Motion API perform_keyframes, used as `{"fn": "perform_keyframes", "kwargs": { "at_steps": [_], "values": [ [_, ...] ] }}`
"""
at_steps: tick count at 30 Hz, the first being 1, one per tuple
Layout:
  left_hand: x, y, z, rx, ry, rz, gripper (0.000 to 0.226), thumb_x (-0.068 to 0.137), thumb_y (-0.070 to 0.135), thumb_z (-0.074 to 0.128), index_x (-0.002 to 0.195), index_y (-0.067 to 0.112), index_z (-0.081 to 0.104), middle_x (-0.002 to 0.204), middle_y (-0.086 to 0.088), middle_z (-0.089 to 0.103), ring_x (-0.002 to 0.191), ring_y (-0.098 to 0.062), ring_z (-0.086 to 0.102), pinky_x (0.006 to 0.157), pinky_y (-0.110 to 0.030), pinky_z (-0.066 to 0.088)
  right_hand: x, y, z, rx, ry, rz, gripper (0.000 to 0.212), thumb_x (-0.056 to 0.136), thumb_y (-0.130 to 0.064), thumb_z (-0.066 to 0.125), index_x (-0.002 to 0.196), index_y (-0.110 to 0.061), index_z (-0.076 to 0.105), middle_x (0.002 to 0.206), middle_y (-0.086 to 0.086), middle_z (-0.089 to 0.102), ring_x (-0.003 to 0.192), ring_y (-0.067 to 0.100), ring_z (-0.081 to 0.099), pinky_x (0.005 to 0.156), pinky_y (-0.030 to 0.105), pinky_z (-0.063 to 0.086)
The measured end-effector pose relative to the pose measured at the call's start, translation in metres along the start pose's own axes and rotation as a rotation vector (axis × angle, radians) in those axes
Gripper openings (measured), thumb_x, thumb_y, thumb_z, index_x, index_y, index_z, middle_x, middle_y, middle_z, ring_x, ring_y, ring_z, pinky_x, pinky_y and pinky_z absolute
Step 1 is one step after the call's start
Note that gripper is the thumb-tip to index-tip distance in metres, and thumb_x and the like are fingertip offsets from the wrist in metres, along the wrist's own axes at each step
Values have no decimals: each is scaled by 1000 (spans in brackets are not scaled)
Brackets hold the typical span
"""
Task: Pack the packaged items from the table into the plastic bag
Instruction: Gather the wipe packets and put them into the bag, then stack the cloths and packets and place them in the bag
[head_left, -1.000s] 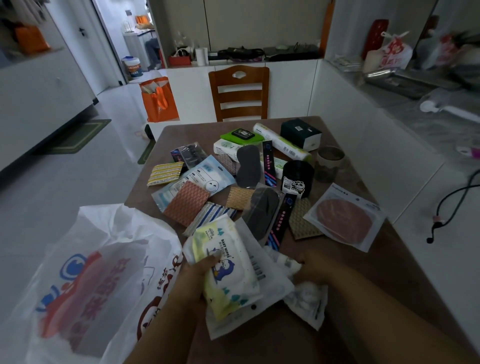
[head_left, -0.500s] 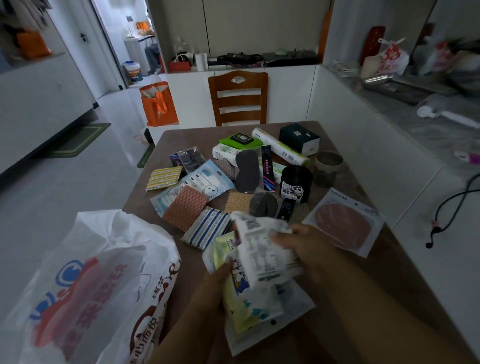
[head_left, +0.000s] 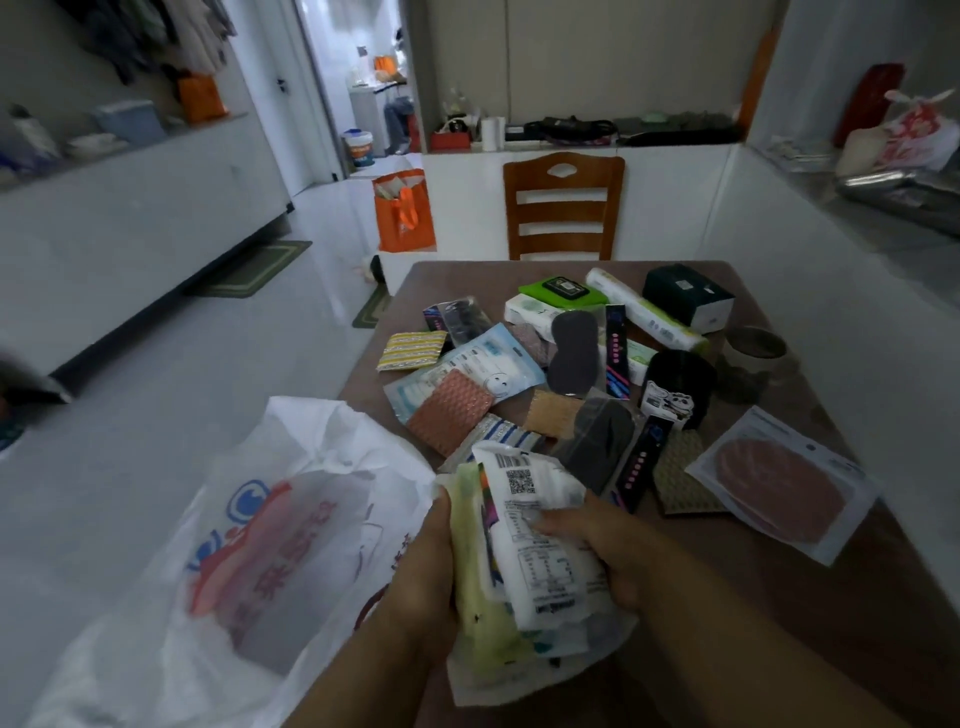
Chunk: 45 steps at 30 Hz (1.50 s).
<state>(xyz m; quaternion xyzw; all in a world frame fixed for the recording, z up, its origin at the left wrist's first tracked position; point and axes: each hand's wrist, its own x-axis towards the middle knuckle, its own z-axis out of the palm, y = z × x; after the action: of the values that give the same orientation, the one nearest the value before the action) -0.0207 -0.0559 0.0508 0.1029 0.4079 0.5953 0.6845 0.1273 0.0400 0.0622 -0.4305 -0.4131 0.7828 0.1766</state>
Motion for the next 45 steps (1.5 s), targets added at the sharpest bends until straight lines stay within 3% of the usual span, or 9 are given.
{"fn": "perform_keyframes", "kwargs": {
  "at_steps": [5, 10, 15, 20, 23, 28, 32, 36, 45],
  "values": [
    [-39, 51, -35, 155, 292, 127, 55, 84, 62, 45, 95, 18, 78, 103, -19, 74, 90, -36, 72, 64, -41, 60, 11, 1, 61, 86, -189, 23, 48, 61, -13, 81, 108, -7, 72, 105, 20, 73, 93, 35, 71, 72, 42, 59],
    [-65, 104, -77, 326, 596, 223, 62, 89, 65, 37, 118, 18, 65, 106, -21, 72, 91, -36, 71, 80, -48, 57, 37, 0, 128, 113, -256, 179, 44, 49, -19, 87, 90, -6, 78, 95, 16, 76, 82, 30, 74, 68, 41, 60],
    [-74, 140, -104, 362, 638, 76, 74, 91, 66, 27, 112, 7, 67, 77, -16, 77, 63, -29, 74, 44, -28, 55, 76, 2, 176, 119, -206, 294, 37, 69, -18, 80, 102, -3, 75, 107, 18, 73, 95, 32, 69, 90, 46, 54],
    [-70, 138, -111, 537, 721, -78, 70, 89, 70, 27, 101, 11, 64, 83, -16, 74, 73, -30, 69, 66, -37, 51, 111, 36, 186, 267, -47, 277, 30, 75, -18, 77, 101, -3, 72, 93, 18, 75, 79, 31, 73, 67, 45, 60],
    [-65, 129, -101, 648, 742, -70, 50, 95, 55, 36, 94, 12, 61, 51, 0, 64, 38, -14, 56, 34, -24, 39, 124, 57, 183, 116, 98, 273, 63, 76, -24, 79, 129, -2, 54, 117, 21, 66, 107, 36, 64, 93, 53, 52],
    [-51, 114, -107, 634, 752, -49, 63, 93, 61, 32, 132, 14, 47, 95, -3, 55, 75, -21, 51, 65, -29, 41, 121, 68, 188, -456, 392, 201, 123, 63, -44, 81, 150, -19, -2, 148, 15, 37, 135, 36, 36, 109, 49, 36],
    [-43, 119, -96, 696, 691, 48, 51, 91, 61, 42, 107, 16, 61, 90, -12, 67, 83, -28, 66, 73, -40, 55, 112, 58, 194, -822, 239, 191, 96, 85, -48, 55, 151, -3, 1, 147, 14, 41, 130, 32, 42, 104, 40, 36],
    [-29, 123, -77, 768, 760, 72, 47, 78, 70, 48, 88, 26, 61, 94, -3, 66, 79, -19, 60, 68, -34, 44, 88, 21, 176, -1141, 166, -21, 36, 95, -30, 42, 115, -7, 61, 118, 12, 64, 107, 28, 58, 85, 32, 43],
    [44, 112, 23, 638, 465, 102, 30, 96, 31, 50, 84, 6, 62, 81, -11, 63, 72, -21, 59, 68, -30, 49, 100, -55, 32, -484, 504, -185, 22, 85, -19, 56, 63, -19, 54, 68, 3, 57, 66, 20, 54, 70, 37, 49]
  ]
}}
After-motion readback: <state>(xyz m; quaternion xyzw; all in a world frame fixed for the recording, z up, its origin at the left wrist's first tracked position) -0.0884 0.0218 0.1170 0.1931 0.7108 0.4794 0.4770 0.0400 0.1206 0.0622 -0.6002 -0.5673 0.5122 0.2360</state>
